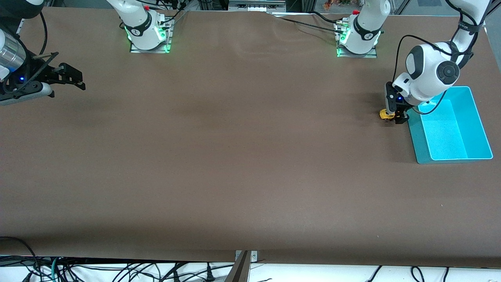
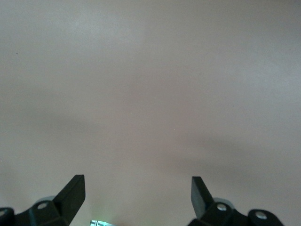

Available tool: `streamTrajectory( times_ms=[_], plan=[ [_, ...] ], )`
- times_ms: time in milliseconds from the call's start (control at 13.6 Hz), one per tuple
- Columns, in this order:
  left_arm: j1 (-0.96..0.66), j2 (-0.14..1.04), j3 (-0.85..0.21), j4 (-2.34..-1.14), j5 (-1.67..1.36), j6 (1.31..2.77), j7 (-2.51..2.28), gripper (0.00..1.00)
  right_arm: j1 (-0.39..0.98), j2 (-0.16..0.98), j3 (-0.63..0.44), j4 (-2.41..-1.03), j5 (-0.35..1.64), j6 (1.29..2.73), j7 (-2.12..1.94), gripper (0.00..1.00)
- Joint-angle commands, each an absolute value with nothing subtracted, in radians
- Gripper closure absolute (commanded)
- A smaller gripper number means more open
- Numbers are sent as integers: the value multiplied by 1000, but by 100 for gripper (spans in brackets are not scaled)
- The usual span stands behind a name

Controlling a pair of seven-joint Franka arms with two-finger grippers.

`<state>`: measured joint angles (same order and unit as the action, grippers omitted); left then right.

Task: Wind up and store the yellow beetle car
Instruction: 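Lift the car with the left gripper over the blue bin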

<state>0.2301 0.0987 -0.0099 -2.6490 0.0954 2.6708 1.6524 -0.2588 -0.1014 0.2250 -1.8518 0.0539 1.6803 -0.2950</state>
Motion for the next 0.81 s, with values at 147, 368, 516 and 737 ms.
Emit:
streamTrajectory(
  times_ms=[147, 368, 516, 737],
  plan=[
    [245, 90, 21, -2727, 117, 2789, 1675, 0, -249, -112, 216, -1867, 66, 1687, -284, 0],
    [250, 98, 21, -2727, 117, 2792, 1677, 8, -249, -112, 216, -1873, 66, 1690, -284, 0],
    [262, 98, 28, -2727, 117, 2792, 1675, 54, -249, -112, 216, -1873, 66, 1692, -284, 0],
    [264, 98, 31, -2724, 117, 2792, 1677, 99, -249, -112, 216, -1873, 66, 1692, -284, 0]
  ],
)
